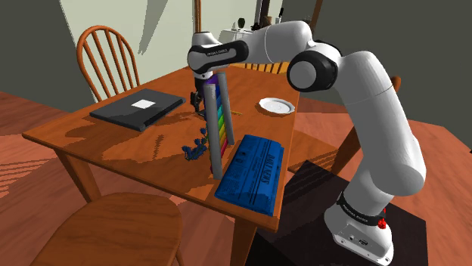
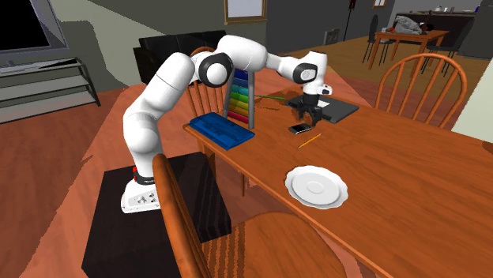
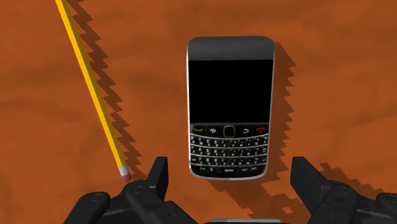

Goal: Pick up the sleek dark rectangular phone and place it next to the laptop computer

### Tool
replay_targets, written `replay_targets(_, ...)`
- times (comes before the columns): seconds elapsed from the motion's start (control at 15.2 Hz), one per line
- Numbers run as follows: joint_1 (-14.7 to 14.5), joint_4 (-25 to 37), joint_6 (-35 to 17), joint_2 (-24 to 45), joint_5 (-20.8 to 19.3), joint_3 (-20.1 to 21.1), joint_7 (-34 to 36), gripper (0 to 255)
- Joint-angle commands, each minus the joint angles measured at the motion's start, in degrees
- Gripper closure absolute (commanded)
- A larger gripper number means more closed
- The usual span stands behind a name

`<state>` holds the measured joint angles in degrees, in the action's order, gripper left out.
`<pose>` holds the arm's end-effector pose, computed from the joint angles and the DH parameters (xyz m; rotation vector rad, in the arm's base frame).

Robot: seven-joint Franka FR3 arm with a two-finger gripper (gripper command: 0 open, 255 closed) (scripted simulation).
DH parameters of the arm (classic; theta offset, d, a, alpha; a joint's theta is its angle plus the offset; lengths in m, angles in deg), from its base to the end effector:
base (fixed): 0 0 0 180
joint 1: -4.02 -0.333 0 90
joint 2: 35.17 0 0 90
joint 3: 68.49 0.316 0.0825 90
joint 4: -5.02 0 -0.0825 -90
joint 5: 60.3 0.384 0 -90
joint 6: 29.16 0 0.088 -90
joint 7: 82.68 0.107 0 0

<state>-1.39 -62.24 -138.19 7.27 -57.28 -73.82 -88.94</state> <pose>0.7498 0.0243 0.3522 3.1236 0.1833 -0.0149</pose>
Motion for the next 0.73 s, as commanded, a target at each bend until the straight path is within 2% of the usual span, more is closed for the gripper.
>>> replay_targets(0.0,-0.07,1.59,2.34,-0.74,-0.07,-0.03,0.14,0)
replay_targets(0.13,0.0,4.44,5.54,-1.09,-0.12,-0.06,0.21,0)
replay_targets(0.66,0.0,4.44,5.54,-1.09,-0.12,-0.06,0.21,0)
